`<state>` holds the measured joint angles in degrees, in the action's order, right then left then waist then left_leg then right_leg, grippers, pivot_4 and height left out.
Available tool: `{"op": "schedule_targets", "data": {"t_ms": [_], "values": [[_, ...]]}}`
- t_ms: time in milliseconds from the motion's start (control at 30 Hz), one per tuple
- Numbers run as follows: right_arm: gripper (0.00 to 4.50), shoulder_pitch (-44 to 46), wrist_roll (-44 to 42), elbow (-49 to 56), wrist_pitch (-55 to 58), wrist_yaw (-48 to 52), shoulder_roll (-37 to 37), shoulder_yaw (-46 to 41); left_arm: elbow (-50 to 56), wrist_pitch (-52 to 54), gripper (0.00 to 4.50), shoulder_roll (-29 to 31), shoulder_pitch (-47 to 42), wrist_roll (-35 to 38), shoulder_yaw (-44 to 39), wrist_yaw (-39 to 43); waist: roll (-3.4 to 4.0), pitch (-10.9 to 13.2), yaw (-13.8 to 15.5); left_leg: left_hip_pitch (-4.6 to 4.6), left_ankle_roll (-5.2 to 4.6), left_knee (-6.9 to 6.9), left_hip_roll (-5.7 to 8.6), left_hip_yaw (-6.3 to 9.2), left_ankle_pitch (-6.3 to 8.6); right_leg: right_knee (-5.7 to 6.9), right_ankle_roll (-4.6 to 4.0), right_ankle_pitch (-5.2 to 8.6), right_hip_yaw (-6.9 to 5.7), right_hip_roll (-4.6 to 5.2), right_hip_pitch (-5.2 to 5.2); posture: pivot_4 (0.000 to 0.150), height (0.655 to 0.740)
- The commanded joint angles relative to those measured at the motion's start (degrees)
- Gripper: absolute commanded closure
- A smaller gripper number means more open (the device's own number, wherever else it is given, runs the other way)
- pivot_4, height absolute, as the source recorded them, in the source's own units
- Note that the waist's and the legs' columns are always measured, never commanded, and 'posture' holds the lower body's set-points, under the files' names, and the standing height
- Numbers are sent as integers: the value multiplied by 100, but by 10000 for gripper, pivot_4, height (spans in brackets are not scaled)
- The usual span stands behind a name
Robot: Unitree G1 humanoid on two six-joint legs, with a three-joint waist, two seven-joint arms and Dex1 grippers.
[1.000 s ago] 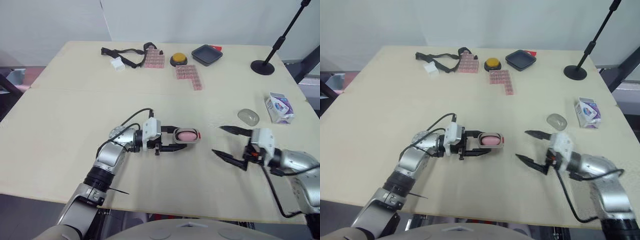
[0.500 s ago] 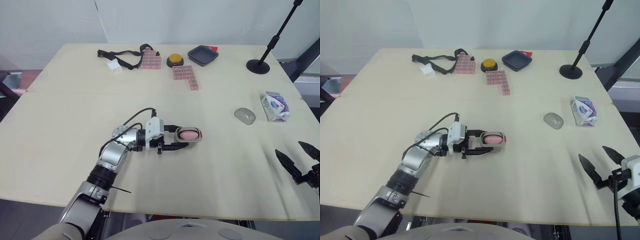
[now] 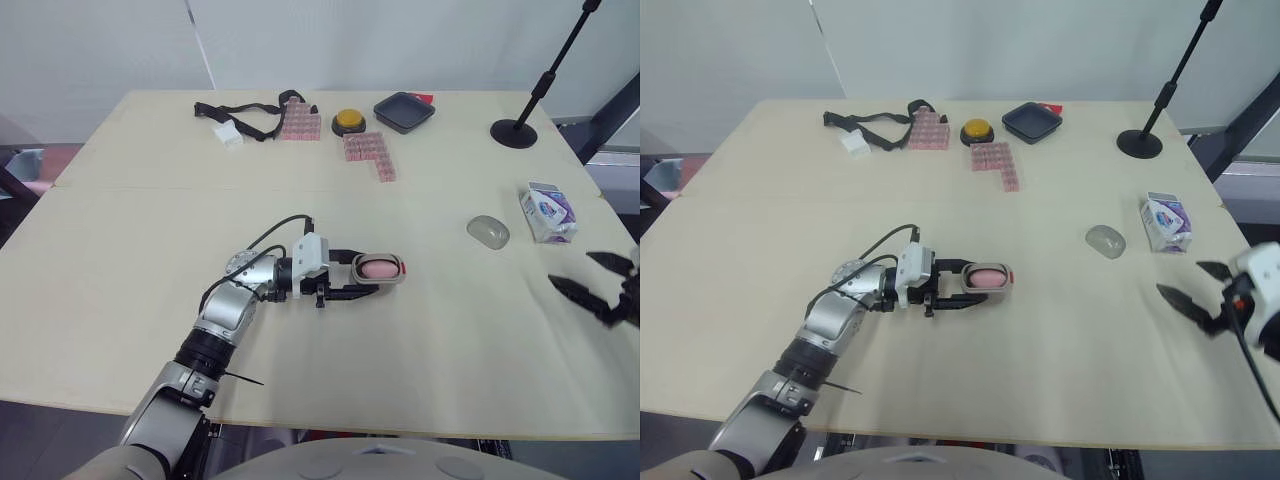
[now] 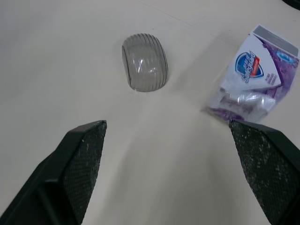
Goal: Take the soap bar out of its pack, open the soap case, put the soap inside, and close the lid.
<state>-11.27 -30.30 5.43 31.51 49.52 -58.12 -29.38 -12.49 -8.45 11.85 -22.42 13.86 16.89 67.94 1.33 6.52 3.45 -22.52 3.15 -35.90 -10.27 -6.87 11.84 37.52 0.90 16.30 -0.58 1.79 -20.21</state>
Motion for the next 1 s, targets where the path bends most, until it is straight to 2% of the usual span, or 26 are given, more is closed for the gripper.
{"op": "schedule_targets", "data": {"t_ms": [33, 167, 233, 367, 467, 567, 700, 1000], "values": [[213, 572, -5, -129, 900, 325, -683, 559, 155, -48, 24229, -28, -87, 74, -20, -43, 0, 0, 24, 1, 0, 0, -1, 2, 1, -7, 0, 0, -4, -1, 4, 1500, 7400], [213, 2042, 62, -509, 1403, 647, -1036, 1519, 134, -45, 24229, -64, -118, 59, -14, -82, 3, -1, 64, -15, 0, -3, -1, 2, 1, -16, 0, 0, -6, -3, -4, 1500, 7400], [213, 2867, 575, -842, 1401, 819, -1123, 2334, 118, -52, 24229, -82, -132, 59, -17, -92, 3, -1, 87, -25, -1, -8, -1, 1, 1, -9, 1, 0, -5, -3, -16, 1500, 7400], [213, 4430, 1422, -1544, 1721, 1063, -912, 3697, 95, -40, 24229, -127, -150, 55, -2, -89, 3, -1, 111, -43, 0, -30, -8, 3, 1, 10, 0, 0, -9, -6, -32, 1500, 7400], [213, 5231, 1932, -1954, 1712, 1421, -654, 4489, 125, 2, 24229, -135, -126, 62, 39, -48, 3, -1, 110, -70, 0, -48, -8, 2, 0, 44, -1, 0, -7, -4, -58, 1500, 7400], [213, 5705, 2302, -2365, 1681, 1697, -394, 4973, 109, 28, 24229, -150, -137, 60, 47, -33, 2, -1, 123, -107, -1, -72, -10, -3, 0, 85, -1, 1, 0, -5, -106, 1500, 7400], [213, 6205, 2698, -2983, 1645, 1877, -5, 5354, 89, 35, 24229, -160, -151, 39, 45, -40, 2, 0, 136, -114, -1, -79, -9, -11, 0, 102, -2, 1, 9, -1, -123, 1500, 7400], [213, 6535, 3166, -3750, 1468, 2125, 540, 5561, 114, 36, 24229, -124, -140, 4, 74, -93, 1, 0, 135, -115, -1, -84, -11, -22, -1, 116, -3, 1, 18, -2, -135, 1500, 7400]]}}
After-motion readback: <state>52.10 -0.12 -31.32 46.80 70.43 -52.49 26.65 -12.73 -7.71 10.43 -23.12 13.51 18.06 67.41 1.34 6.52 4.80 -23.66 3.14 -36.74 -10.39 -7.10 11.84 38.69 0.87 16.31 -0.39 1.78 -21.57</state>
